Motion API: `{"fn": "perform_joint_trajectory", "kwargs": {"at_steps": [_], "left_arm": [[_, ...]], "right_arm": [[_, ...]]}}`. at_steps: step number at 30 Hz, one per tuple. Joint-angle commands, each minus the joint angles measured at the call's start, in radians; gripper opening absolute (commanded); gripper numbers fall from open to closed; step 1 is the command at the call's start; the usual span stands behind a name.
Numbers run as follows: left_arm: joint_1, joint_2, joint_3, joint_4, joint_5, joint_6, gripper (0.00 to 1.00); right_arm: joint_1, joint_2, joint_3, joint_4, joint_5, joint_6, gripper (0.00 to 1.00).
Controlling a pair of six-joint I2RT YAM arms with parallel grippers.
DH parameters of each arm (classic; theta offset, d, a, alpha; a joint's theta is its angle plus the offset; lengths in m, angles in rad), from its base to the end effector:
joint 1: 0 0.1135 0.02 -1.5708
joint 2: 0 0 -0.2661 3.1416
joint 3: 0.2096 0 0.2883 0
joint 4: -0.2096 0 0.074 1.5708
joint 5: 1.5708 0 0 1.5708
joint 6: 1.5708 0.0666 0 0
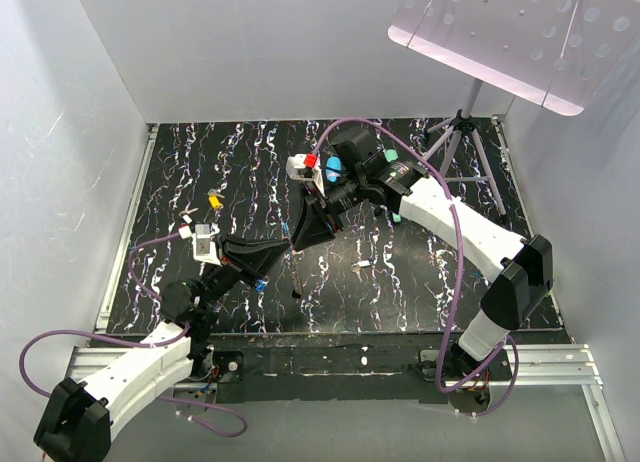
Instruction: Put the keys on the keyring
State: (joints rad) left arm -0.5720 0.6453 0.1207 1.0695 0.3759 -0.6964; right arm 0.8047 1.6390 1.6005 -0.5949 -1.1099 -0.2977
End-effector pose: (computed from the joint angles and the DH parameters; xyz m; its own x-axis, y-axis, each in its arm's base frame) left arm 0.1531 -0.1276 0.2547 -0.1580 -0.6079 -0.7781 0.8684 0.2896 -0.4026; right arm 0.2383 0.3337 0.3667 -0.1515 -0.3456 -0.9261 -0.9053 -0.3276 0.2704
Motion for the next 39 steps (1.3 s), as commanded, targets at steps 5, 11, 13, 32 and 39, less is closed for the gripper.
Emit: {"fn": "perform_joint_trajectory", "kwargs": {"at_steps": [5,11,13,32,39], "left_arm": [[-0.002,-0.004,0.0,0.015,-0.019,0.001,0.0],[-0.002,-0.012,0.003,-0.008,-0.019,0.012,0.0],[-0.002,-0.012,0.004,-0.014,-0.017,0.012,0.0],[-0.002,-0.15,0.023,-0.222,-0.006,0.04,0.39],[-0.002,-0.321,0.177,-0.785,0.011,0.179,0.72]], "right_arm": [[0.011,0.002,0.05,0.04,-0.013,0.034,0.28],[0.01,0.002,0.047,0.05,0.007,0.051,0.28],[0.011,0.002,0.047,0.052,0.008,0.054,0.25],[0.021,-0.021,0.01,-0.031,0.03,-0.027,0.01],[0.019,0.001,0.058,-0.205,0.05,-0.159,0.01]]}}
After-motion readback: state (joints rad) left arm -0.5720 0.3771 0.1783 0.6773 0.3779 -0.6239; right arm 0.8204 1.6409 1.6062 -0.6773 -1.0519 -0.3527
